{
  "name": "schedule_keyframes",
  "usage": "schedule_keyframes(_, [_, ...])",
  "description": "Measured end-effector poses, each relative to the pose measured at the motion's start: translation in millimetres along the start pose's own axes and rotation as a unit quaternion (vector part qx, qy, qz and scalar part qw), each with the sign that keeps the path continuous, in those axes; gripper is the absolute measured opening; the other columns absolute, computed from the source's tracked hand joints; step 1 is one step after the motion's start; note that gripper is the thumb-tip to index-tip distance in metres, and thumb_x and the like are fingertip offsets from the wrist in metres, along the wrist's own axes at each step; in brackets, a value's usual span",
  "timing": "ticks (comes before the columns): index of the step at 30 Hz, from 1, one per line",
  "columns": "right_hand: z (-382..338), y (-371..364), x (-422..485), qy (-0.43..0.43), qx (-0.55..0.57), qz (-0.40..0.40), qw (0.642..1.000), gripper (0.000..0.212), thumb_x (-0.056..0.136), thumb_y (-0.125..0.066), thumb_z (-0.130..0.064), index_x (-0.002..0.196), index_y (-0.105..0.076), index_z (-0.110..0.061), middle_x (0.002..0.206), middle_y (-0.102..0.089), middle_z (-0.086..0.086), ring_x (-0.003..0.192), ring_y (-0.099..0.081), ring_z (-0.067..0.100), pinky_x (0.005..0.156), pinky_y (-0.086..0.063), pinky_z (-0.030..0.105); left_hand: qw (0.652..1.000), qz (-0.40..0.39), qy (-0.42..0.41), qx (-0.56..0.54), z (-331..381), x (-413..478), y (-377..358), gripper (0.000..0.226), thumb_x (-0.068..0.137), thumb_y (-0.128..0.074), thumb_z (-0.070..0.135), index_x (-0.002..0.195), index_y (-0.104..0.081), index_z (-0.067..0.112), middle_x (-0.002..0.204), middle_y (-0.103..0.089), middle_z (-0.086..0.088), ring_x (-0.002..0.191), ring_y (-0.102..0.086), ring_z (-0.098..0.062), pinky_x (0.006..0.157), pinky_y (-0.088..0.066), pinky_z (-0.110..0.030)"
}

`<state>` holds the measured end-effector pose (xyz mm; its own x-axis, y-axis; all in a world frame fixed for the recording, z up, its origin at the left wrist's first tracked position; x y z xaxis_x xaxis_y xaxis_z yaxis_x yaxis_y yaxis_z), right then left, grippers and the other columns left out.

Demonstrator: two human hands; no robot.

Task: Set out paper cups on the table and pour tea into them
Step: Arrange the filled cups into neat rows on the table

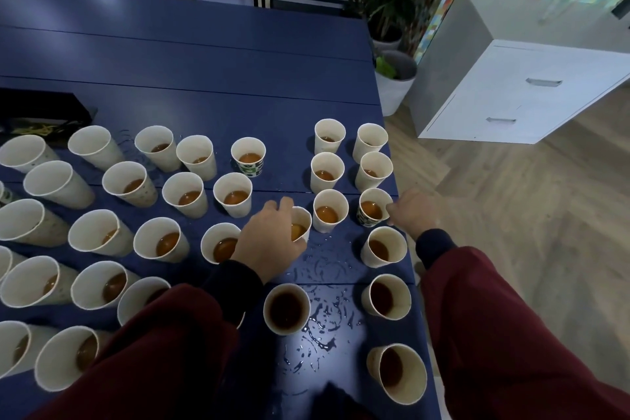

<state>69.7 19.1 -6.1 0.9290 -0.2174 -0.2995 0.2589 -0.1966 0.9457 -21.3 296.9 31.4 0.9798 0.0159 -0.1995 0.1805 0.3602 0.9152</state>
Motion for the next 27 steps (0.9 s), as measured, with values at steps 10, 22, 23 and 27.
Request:
schedule_keyframes(10, [12,-2,-7,-0.029,0.008,0.014,0.999,0.034,0.094,-0.057,-0.029,0.093,-0.07,0.002,0.092,-0.068,0.02,0.082,-0.06,0.035,0.064,-0.037,0.033,1.0,0.002,-0.006,0.0,1,-1,0,0.061,0.085,-0.069,0.046,0.133,-0.04,0.023,0.124,-0.056,-0.005,0.107,-0.059,-0.023,0.083,-0.05,-0.031])
schedule_keyframes(22, [5,31,-25,-0.055,0.031,0.078,0.995,0.035,0.093,-0.059,-0.034,0.103,-0.071,-0.002,0.099,-0.071,0.018,0.093,-0.068,0.037,0.065,-0.044,0.034,1.0,0.009,-0.018,-0.007,5,-2,11,0.058,0.086,-0.069,0.043,0.132,-0.04,0.023,0.123,-0.055,-0.005,0.107,-0.058,-0.022,0.081,-0.047,-0.029])
schedule_keyframes(23, [-3,41,-29,-0.048,0.048,0.097,0.993,0.034,0.092,-0.058,-0.034,0.102,-0.07,-0.003,0.098,-0.071,0.017,0.09,-0.068,0.036,0.065,-0.045,0.034,1.0,0.011,-0.02,-0.011,6,-1,14,0.058,0.086,-0.069,0.043,0.132,-0.04,0.023,0.123,-0.055,-0.005,0.107,-0.058,-0.023,0.082,-0.048,-0.031])
schedule_keyframes(27, [-57,72,-69,0.048,0.13,0.107,0.985,0.02,0.093,-0.056,-0.03,0.085,-0.06,-0.012,0.078,-0.06,0.003,0.072,-0.054,0.025,0.057,-0.034,0.029,0.999,0.024,-0.031,-0.028,9,0,32,0.053,0.085,-0.07,0.04,0.127,-0.043,0.022,0.12,-0.055,-0.006,0.107,-0.057,-0.024,0.079,-0.044,-0.031])
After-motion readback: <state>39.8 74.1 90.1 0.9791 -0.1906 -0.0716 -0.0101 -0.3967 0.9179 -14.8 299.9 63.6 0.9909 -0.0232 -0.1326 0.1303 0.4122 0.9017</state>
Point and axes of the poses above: each hand's wrist, its own x-axis towards the middle knuckle, its own y-axis out of the back of the hand, z = x × y, the point moved 10 cm from there along x, towards the middle knuckle
